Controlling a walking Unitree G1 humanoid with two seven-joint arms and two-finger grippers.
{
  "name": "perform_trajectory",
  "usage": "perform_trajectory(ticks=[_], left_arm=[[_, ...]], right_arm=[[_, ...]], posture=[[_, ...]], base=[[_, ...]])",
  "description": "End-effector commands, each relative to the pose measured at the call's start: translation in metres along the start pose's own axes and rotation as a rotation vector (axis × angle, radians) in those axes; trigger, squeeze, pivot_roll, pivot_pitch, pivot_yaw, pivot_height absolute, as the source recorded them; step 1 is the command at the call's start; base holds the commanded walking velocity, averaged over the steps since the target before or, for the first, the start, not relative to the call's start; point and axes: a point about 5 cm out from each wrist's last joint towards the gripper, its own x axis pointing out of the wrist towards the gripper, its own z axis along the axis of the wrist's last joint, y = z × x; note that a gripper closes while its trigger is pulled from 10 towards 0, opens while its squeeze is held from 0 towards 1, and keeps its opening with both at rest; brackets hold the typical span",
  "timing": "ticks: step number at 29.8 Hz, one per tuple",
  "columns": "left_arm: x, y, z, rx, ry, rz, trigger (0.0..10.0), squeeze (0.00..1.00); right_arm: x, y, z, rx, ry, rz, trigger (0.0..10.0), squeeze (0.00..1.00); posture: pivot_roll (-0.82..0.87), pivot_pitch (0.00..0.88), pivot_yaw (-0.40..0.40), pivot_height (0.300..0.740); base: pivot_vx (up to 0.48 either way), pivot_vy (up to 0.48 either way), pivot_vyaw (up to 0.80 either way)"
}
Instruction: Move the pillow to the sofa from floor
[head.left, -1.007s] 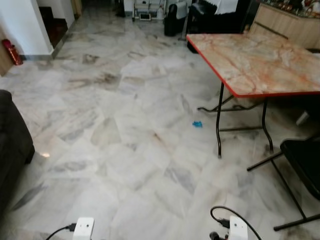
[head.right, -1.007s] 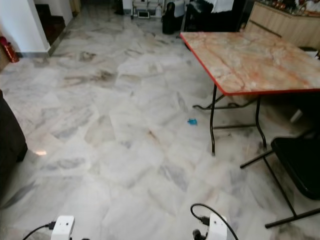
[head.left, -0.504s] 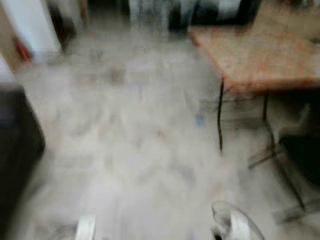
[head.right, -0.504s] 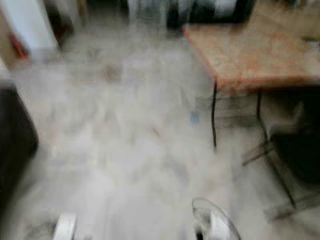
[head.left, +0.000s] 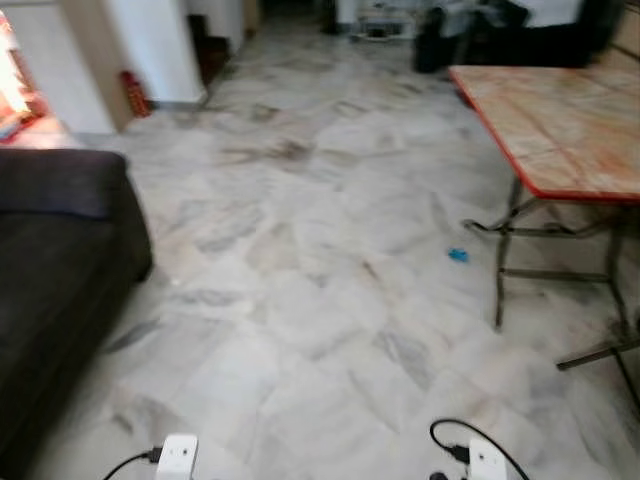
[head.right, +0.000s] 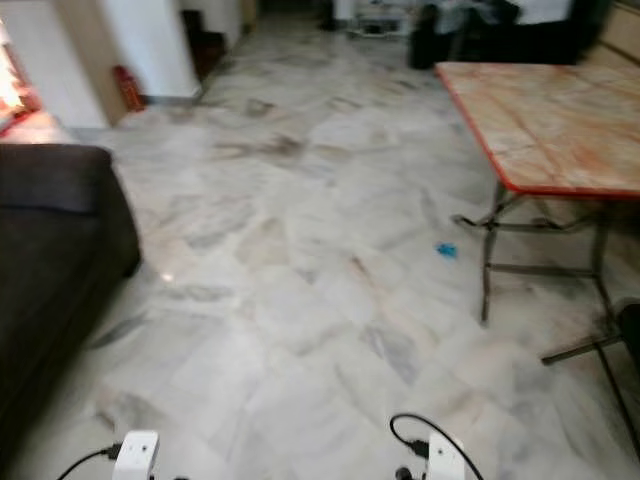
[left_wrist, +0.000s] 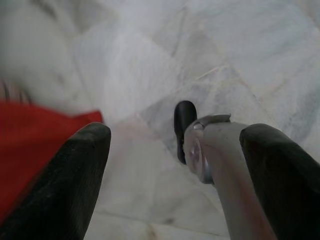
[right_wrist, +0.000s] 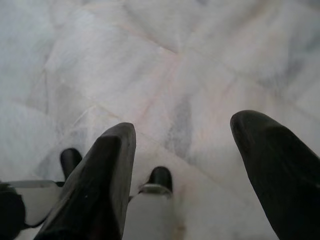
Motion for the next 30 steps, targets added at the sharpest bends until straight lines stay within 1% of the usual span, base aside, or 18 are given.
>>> perform_trajectory(ticks=[1, 19, 30], left_arm=[[-0.0013, 0.0022, -0.0073, -0.008, 0.027, 0.005, 10.0, 0.0], [-0.0012, -0.0003, -0.0093, -0.014, 0.033, 0.008, 10.0, 0.0], [-0.0017, 0.0034, -0.0094, -0.004, 0.035, 0.018, 10.0, 0.0]], right_arm=[[0.0014, 0.0068, 0.0043, -0.007, -0.013, 0.019, 10.0, 0.0], [0.0014, 0.0064, 0.0046, -0.013, -0.011, 0.03, 10.0, 0.0], [0.0015, 0.0095, 0.0035, -0.001, -0.013, 0.037, 10.0, 0.0]], posture=[[-0.06, 0.0, -0.06, 0.74], [-0.06, 0.0, -0.066, 0.74], [-0.05, 0.0, -0.05, 0.74]], base=[[0.0, 0.0, 0.8], [0.0, 0.0, 0.8], [0.0, 0.0, 0.8]])
